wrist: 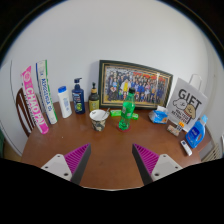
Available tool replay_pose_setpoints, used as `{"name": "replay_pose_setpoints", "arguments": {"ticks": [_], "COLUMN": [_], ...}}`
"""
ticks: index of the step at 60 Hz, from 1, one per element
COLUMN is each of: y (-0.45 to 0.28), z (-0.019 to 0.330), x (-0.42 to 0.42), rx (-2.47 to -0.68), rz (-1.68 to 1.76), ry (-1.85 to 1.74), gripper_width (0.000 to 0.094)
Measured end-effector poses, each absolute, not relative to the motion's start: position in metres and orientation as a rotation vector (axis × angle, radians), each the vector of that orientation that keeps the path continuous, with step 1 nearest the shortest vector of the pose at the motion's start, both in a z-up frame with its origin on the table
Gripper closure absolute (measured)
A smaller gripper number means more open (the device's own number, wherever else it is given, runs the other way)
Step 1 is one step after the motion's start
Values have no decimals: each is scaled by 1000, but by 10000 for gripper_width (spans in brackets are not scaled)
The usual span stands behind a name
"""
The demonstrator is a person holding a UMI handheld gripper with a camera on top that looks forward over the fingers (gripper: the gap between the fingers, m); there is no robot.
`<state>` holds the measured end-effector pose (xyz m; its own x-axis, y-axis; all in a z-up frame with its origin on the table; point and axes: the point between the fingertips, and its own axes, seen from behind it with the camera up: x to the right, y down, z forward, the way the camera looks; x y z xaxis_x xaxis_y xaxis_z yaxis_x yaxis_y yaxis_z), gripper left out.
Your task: Pour water
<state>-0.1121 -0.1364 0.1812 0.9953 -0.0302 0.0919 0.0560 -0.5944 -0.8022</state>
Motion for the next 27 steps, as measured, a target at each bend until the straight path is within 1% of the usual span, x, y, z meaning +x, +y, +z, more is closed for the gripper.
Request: {"name": "replay_pose_setpoints", "arguments": {"ticks": [13,20,27], "y": [-174,-186,-194], "z": [196,200,212], "x": [-114,-103,-85], "rx": [-2183,-2171,-2142], "rz": [-102,-104,-112], "ry": [-41,-86,-103], "gripper_width": [85,84,86]}}
